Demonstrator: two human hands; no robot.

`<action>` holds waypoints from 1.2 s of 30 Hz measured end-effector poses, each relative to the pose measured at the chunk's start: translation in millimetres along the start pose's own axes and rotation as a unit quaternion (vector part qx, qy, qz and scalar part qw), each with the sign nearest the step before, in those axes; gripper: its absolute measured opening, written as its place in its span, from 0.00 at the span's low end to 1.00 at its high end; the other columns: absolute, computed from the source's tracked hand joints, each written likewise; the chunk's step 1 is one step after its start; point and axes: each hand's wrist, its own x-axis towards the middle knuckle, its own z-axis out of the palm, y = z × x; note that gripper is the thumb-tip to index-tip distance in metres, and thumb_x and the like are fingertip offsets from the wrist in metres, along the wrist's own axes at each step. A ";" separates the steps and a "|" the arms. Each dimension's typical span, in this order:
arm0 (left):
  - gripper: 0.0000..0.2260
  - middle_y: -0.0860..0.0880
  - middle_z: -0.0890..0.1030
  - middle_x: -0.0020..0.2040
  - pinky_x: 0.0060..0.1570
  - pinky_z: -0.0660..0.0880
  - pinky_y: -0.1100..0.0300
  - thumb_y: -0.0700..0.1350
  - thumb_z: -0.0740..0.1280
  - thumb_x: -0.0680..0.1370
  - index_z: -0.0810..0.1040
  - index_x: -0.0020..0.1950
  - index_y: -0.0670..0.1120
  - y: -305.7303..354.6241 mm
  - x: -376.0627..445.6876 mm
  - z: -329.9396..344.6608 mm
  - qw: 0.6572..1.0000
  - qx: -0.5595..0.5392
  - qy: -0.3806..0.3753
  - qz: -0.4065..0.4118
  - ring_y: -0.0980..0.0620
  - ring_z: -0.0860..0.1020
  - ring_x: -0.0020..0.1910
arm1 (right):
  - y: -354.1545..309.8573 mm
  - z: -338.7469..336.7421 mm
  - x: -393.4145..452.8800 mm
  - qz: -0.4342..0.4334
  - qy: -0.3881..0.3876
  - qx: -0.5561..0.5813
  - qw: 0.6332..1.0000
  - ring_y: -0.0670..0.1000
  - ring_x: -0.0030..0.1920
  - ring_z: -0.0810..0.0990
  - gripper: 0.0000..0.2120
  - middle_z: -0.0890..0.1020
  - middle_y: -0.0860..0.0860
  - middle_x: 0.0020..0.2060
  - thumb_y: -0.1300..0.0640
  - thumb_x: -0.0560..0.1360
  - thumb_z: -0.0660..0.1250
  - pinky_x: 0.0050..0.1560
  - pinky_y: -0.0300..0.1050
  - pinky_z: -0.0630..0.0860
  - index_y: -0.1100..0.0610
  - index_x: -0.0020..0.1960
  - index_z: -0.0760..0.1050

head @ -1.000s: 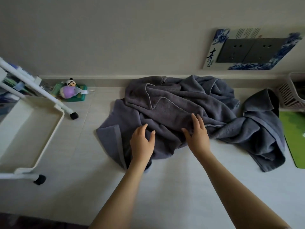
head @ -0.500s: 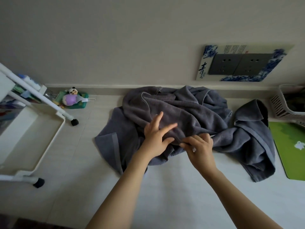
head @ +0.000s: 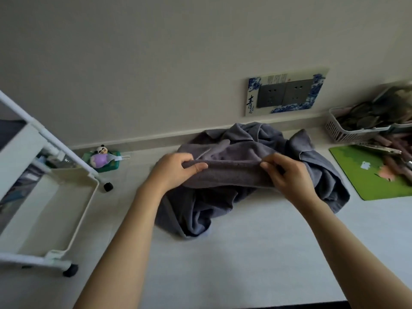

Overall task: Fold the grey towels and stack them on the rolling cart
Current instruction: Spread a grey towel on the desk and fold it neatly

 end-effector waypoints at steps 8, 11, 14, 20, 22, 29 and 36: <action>0.26 0.44 0.82 0.45 0.47 0.73 0.54 0.65 0.52 0.77 0.75 0.37 0.47 -41.5 -85.0 50.5 0.971 0.052 -0.191 -0.136 0.45 0.79 0.46 | 2.8 39.3 -86.1 0.187 -0.268 -0.101 0.940 0.49 0.36 0.75 0.10 0.75 0.43 0.29 0.48 0.75 0.65 0.39 0.40 0.71 0.50 0.36 0.74; 0.25 0.48 0.82 0.49 0.53 0.72 0.55 0.65 0.50 0.78 0.79 0.45 0.49 -47.5 -97.4 55.0 0.975 0.003 -0.163 -0.151 0.46 0.78 0.51 | 5.7 34.8 -97.9 0.190 -0.292 -0.138 0.927 0.47 0.35 0.74 0.11 0.74 0.42 0.29 0.46 0.75 0.65 0.42 0.43 0.74 0.48 0.36 0.74; 0.24 0.48 0.81 0.46 0.50 0.72 0.55 0.64 0.52 0.78 0.76 0.44 0.46 -54.3 -108.5 76.2 0.959 -0.014 -0.234 -0.162 0.48 0.78 0.48 | 15.3 39.0 -112.3 0.201 -0.367 -0.179 0.890 0.46 0.39 0.75 0.10 0.77 0.42 0.34 0.43 0.75 0.63 0.46 0.42 0.75 0.41 0.35 0.70; 0.19 0.51 0.80 0.38 0.46 0.76 0.53 0.62 0.57 0.78 0.72 0.42 0.47 -64.9 -105.3 102.4 0.975 -0.007 -0.162 -0.149 0.48 0.79 0.41 | 29.3 74.8 -139.7 0.210 -0.352 -0.151 0.899 0.49 0.44 0.77 0.13 0.80 0.47 0.42 0.43 0.75 0.62 0.47 0.43 0.74 0.50 0.43 0.80; 0.14 0.51 0.79 0.44 0.44 0.73 0.56 0.58 0.62 0.77 0.74 0.46 0.47 -61.8 -96.2 104.7 0.990 0.012 -0.075 -0.118 0.48 0.78 0.46 | 29.4 82.9 -139.6 0.199 -0.329 -0.155 0.910 0.49 0.49 0.77 0.13 0.79 0.48 0.44 0.43 0.75 0.63 0.49 0.44 0.73 0.50 0.46 0.81; 0.14 0.48 0.76 0.51 0.47 0.73 0.55 0.52 0.72 0.71 0.76 0.50 0.47 -62.0 -66.1 125.7 0.983 -0.039 -0.003 -0.182 0.47 0.75 0.53 | 11.6 116.4 -110.8 0.164 -0.260 -0.093 0.947 0.48 0.54 0.75 0.10 0.80 0.44 0.49 0.45 0.74 0.65 0.56 0.42 0.72 0.47 0.52 0.79; 0.06 0.50 0.78 0.39 0.41 0.70 0.62 0.46 0.68 0.76 0.75 0.43 0.45 -86.7 -77.3 95.3 0.870 -0.377 0.075 -0.310 0.52 0.76 0.42 | -26.0 152.0 -52.1 0.229 -0.222 0.073 0.945 0.45 0.46 0.78 0.15 0.80 0.47 0.48 0.48 0.76 0.64 0.49 0.36 0.71 0.51 0.61 0.74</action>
